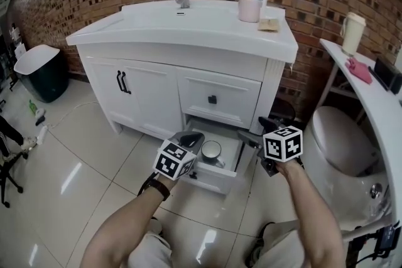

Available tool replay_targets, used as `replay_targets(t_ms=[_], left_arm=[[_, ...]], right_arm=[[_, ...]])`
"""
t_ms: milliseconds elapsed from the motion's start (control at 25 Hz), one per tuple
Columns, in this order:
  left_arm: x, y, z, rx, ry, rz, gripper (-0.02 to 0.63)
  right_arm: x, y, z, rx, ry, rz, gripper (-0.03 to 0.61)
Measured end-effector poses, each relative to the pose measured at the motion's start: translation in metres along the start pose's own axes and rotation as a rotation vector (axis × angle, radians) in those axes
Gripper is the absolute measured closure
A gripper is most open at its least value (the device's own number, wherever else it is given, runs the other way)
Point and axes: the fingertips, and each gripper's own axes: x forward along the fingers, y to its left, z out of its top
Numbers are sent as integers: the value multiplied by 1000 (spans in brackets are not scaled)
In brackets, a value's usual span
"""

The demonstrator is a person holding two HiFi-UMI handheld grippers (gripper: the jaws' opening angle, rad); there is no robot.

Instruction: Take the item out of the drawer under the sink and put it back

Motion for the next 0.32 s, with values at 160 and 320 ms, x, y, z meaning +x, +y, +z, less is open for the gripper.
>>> replay_targets(t_ms=[160, 320], left_arm=[[3, -4, 1, 15, 3, -12, 595], [4, -10, 4, 29, 0, -21, 595]], right_arm=[[-9, 12, 14, -117, -44, -6, 164], [-15, 32, 22, -195, -78, 29, 237]])
